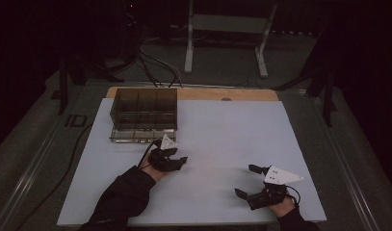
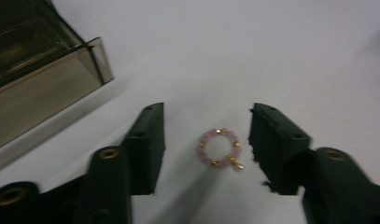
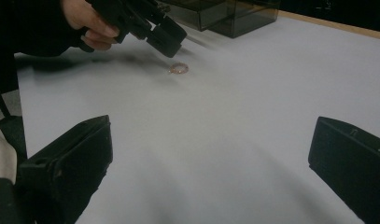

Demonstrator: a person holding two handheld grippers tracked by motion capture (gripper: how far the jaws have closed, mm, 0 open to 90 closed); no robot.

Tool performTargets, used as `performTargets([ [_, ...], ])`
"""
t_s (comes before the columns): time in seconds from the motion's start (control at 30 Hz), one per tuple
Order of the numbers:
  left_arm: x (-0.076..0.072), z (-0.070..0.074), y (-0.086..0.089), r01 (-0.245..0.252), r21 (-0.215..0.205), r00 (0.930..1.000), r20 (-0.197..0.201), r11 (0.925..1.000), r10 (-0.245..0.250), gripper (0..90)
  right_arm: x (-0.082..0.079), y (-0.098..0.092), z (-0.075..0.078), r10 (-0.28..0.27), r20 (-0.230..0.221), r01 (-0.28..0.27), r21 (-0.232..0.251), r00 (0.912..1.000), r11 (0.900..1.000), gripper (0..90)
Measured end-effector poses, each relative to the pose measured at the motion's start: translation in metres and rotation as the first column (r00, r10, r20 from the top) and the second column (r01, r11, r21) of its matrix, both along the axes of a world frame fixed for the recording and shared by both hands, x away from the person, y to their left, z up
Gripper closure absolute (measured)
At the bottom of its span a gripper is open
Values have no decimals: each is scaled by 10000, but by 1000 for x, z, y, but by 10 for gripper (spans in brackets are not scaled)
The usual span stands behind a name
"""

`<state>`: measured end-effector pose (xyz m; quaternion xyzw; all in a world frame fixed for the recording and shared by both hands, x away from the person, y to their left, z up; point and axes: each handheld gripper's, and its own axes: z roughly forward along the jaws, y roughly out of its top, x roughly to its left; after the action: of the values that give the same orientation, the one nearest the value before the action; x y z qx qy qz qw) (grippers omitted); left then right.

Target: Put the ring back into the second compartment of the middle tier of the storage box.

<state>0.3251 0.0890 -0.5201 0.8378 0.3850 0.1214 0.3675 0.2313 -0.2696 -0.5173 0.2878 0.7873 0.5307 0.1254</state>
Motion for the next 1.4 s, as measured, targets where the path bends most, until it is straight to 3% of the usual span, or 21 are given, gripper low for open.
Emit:
performTargets([
  [0.07, 1, -1, 0, -40, -105, 9999, -123, 9999, 38, 534, 0, 0, 0, 2, -9, -2, 10, 10000, 10000, 0],
  [0.27, 4, -6, -1, 70, 208, 9997, -241, 9998, -65, 684, 0, 0, 0, 4, -24, -4, 18, 10000, 10000, 0],
  [0.33, 5, -8, -1, 143, 134, 9994, -308, 9998, -138, 704, 0, 0, 0, 3, -37, -3, 20, 10000, 10000, 0],
  [0.43, 8, -9, 0, 111, -9, 9990, -442, 9999, -112, 729, 0, 0, 0, 4, -26, -4, 1, 10000, 10000, 0],
  [0.7, 10, -14, -3, 281, 196, 9977, -625, 9994, -269, 776, 0, 0, 0, -10, -36, 10, -1, 10000, 10000, 0],
  [0.97, 9, -15, -5, 380, 255, 9976, -584, 9990, -365, 817, 0, 0, 0, -10, -34, 10, -20, 10000, 10000, 0],
  [1.4, 11, -14, -6, 174, 461, 9973, -724, 9988, -141, 878, 0, 1, -1, -24, -52, 24, -99, 10000, 9999, 0],
])
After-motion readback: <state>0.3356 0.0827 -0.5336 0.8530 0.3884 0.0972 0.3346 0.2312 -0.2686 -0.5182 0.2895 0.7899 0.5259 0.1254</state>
